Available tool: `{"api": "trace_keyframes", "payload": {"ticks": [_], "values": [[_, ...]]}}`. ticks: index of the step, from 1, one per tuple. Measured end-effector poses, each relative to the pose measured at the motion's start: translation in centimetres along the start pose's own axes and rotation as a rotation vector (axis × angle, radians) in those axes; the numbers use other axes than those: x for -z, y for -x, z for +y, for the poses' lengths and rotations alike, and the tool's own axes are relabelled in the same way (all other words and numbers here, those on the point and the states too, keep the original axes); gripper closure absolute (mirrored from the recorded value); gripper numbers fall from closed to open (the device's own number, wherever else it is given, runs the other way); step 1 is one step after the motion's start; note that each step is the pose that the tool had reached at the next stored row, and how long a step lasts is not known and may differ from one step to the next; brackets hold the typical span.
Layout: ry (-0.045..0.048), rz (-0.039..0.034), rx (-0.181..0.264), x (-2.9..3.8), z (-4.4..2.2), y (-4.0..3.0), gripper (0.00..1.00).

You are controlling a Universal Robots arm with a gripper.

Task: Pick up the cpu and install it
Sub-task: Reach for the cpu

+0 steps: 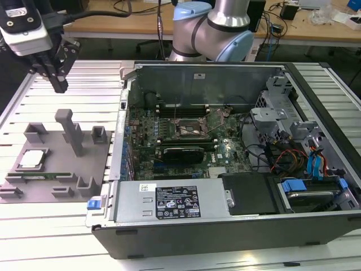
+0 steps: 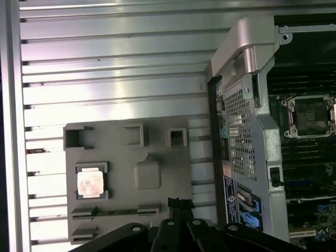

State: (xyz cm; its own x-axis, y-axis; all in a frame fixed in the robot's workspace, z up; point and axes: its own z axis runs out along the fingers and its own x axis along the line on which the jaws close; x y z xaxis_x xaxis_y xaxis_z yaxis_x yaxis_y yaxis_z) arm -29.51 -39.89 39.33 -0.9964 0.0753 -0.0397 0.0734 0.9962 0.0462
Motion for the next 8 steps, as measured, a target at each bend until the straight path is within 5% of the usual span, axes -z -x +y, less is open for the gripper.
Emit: {"api": "trace_keyframes", "payload": {"ticks": [8], "values": [[0.0002, -0.0018, 0.000, 0.07, -0.13, -1.81, 0.89]]}}
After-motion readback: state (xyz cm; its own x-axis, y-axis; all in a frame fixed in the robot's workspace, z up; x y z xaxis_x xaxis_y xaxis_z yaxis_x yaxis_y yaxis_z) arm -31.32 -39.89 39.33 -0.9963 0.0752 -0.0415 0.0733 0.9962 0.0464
